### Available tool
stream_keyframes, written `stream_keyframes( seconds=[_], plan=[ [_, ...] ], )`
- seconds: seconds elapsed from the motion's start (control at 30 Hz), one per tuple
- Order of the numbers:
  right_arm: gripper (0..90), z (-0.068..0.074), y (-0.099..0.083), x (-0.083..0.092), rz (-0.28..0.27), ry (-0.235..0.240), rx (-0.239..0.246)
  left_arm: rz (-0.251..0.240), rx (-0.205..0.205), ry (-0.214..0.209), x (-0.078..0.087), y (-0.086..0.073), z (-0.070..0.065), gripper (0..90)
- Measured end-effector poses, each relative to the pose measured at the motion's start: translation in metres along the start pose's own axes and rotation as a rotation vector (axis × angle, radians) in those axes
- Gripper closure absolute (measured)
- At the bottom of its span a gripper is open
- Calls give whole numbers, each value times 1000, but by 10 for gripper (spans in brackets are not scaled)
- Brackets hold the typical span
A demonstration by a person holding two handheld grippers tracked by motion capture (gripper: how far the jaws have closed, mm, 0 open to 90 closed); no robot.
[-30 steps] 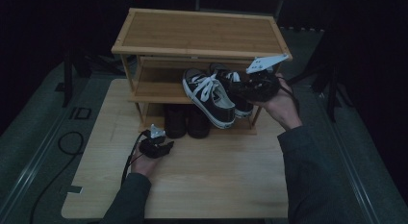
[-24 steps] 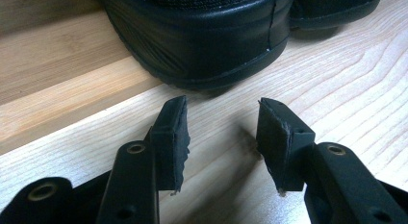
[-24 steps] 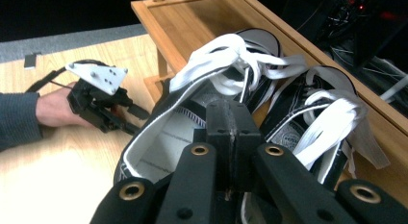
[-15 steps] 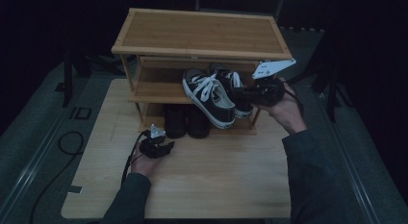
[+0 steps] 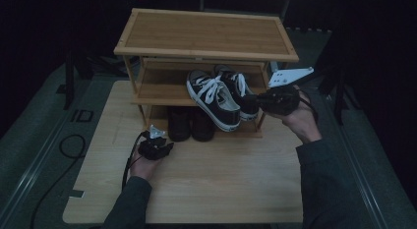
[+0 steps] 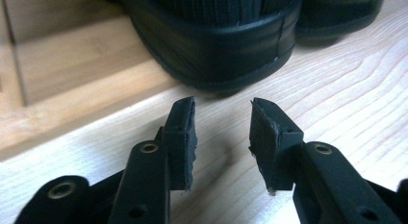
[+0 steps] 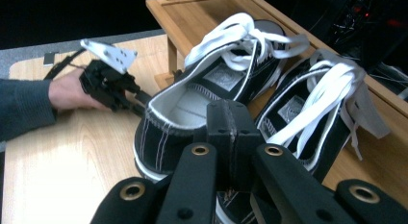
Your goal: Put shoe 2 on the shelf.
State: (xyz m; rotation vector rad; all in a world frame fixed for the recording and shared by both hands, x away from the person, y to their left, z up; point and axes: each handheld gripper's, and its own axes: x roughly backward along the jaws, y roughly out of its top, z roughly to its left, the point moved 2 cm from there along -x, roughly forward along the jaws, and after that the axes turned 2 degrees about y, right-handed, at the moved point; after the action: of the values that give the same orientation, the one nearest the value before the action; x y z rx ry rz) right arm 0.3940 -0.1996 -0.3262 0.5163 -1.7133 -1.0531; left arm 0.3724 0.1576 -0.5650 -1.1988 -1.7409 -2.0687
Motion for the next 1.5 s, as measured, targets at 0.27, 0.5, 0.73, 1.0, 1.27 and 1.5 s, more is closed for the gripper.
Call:
stream_keyframes(
  seconds=[0.27,0.5,0.73,1.0,1.27,1.5],
  plan=[
    [899,3,-8,2,9,22,4,-10,-24,-24,18,16,-4,639],
    [898,6,-19,-1,12,39,2,-36,-55,-47,33,32,-7,653],
    [897,8,-31,-4,14,52,-9,-66,-49,-69,46,51,-5,657],
    [894,10,-42,-4,23,66,-16,-81,-70,-77,58,71,-3,664],
    [890,15,-56,-11,38,99,-26,-102,-109,-59,69,93,-4,715],
    [884,21,-65,-18,46,129,-27,-119,-147,-64,75,111,-7,838]
  ],
)
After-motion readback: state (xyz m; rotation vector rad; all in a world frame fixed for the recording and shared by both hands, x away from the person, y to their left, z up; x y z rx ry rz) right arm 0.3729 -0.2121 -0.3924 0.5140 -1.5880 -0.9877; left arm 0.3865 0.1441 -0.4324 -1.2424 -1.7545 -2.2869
